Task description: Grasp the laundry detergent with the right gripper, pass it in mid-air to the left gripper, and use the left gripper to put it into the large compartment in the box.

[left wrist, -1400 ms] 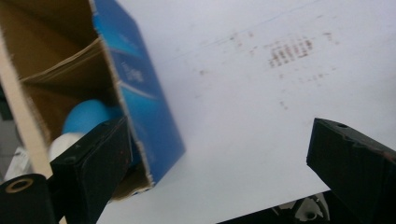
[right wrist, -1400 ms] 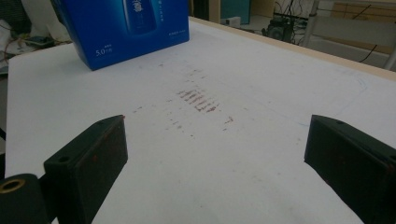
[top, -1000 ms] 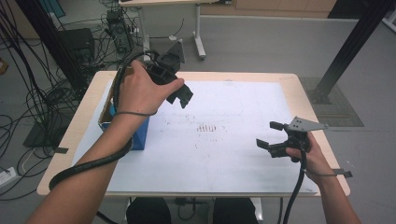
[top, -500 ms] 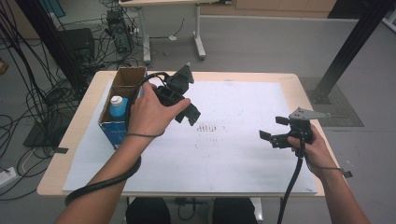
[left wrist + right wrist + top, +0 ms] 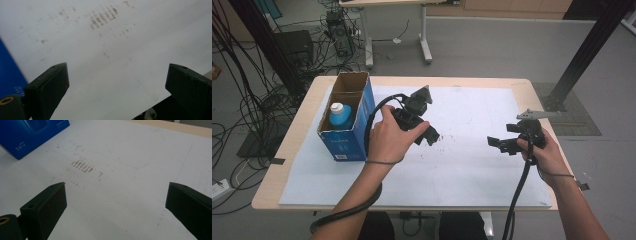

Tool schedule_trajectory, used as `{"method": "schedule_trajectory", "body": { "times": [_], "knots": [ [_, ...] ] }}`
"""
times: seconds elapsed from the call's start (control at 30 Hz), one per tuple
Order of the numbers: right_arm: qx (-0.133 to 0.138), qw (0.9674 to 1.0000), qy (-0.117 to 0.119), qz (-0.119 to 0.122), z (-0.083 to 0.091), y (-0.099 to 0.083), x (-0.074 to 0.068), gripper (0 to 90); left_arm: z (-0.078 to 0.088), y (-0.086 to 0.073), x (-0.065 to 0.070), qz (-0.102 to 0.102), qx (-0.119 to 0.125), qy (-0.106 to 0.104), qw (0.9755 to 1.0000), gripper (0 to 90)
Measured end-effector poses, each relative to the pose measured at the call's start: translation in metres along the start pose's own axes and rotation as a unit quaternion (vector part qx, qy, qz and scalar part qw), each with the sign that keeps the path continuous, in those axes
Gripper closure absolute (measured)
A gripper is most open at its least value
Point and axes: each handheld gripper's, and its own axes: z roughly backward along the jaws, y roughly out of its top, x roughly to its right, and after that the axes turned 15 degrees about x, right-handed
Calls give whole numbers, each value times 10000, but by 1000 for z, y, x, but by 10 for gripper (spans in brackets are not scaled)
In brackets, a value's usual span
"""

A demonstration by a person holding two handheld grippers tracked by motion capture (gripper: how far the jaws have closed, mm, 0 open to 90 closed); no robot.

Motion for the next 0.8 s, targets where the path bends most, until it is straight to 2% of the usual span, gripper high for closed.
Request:
{"method": "schedule_trajectory", "body": {
  "times": [0.1,0.17,0.27,0.37,0.4,0.53,0.8],
  "knots": [
    [-80,10000,-1,-41,-2,3,1,28,-11,-4,-3,146,25,-132,9998,52],
    [-149,9999,8,-83,-4,6,3,28,-18,-7,-4,167,4,-227,9996,52],
    [-350,9992,-1,-185,-6,12,6,27,-27,-12,-5,257,10,-262,9993,55],
    [-495,9986,-22,-199,-8,16,6,27,-35,-19,0,239,17,-215,9995,54],
    [-490,9986,-50,-208,-8,16,6,26,-38,-21,3,199,-11,-185,9996,55],
    [-511,9984,-99,-207,-9,16,5,26,-47,-27,4,259,-65,-233,9994,56],
    [-564,9980,-176,-208,-12,17,3,26,-54,-33,3,273,-107,-307,9991,56]
  ]
}}
